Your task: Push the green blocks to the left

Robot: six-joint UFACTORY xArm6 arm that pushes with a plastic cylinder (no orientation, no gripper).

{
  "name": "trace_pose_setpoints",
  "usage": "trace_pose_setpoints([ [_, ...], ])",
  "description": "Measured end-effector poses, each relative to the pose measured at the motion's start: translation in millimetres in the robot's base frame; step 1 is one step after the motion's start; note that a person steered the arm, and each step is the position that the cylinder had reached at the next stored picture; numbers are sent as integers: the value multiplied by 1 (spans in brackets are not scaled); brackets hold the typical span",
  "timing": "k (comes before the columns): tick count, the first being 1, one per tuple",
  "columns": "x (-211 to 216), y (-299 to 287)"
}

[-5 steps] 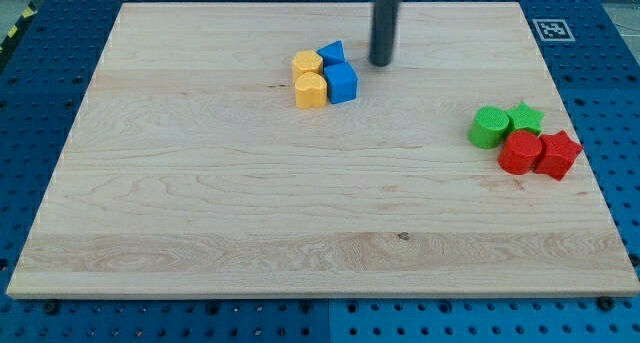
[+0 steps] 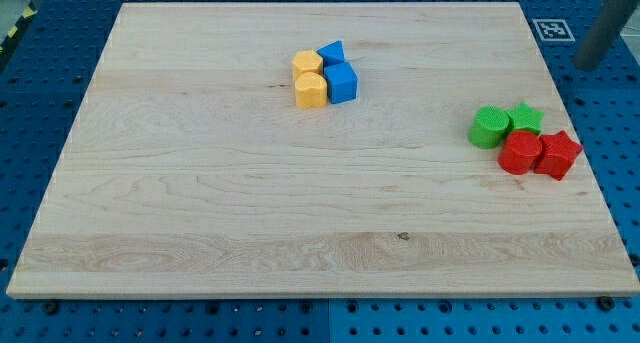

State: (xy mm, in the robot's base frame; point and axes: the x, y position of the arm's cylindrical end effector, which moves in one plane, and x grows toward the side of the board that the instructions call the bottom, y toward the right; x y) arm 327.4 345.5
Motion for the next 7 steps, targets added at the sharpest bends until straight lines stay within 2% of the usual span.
trace_pose_setpoints([
  [2, 14, 0],
  [4, 101, -3],
  [7, 115, -12],
])
